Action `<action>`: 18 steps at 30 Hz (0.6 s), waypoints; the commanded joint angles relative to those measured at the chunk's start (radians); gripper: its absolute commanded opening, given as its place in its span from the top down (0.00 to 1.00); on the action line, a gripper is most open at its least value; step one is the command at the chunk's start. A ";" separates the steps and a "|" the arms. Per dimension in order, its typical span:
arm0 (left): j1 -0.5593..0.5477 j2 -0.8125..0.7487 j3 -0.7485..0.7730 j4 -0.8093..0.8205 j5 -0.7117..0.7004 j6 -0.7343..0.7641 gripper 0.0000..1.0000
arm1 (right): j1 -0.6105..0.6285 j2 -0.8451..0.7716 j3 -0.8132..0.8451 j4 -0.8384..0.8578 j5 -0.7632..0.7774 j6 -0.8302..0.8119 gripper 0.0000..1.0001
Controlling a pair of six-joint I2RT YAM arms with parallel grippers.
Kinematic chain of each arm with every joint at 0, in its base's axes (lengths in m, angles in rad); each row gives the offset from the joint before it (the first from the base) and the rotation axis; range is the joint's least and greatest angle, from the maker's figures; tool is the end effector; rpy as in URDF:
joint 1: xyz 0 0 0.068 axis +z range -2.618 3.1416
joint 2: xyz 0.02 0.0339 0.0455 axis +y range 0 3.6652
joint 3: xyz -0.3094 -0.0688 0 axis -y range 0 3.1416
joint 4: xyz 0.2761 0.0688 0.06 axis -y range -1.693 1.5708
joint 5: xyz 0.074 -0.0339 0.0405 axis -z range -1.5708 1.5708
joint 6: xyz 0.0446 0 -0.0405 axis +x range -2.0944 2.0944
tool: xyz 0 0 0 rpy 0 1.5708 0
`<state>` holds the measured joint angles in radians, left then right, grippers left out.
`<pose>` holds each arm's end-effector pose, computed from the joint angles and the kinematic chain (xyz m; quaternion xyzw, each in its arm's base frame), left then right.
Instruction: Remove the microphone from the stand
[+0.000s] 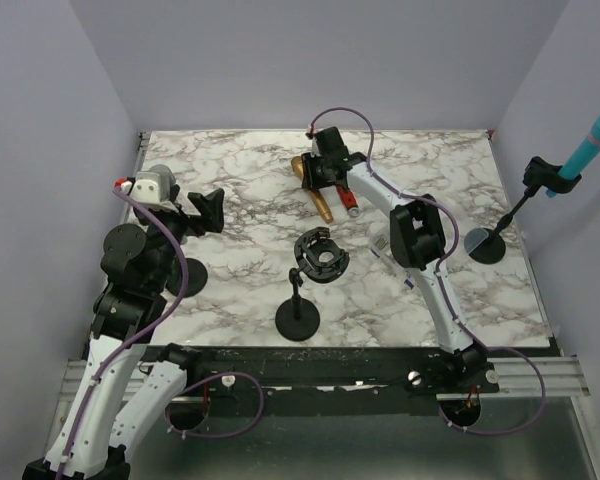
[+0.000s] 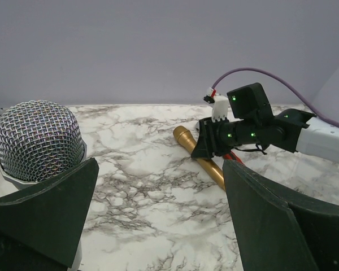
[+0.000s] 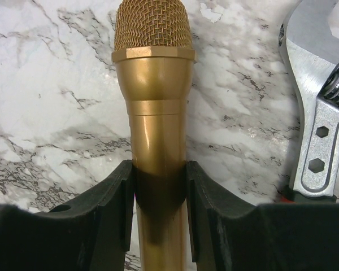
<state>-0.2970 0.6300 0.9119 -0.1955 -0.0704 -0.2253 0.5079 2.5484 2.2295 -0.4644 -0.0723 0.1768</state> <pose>0.1315 -0.0370 0.4404 -0.0017 0.6760 -0.1672 0.7177 0.5589 0.3148 0.1733 -0.1658 0.9080 0.1601 0.3499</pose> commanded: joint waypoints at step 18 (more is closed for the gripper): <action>-0.003 0.008 -0.005 0.023 0.031 -0.016 0.07 | 0.014 -0.028 0.055 -0.149 0.057 -0.011 0.12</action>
<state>-0.2970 0.6460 0.9119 -0.1955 -0.0589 -0.2333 0.5220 2.5416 2.2314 -0.4969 -0.0624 0.1726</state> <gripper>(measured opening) 0.941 0.845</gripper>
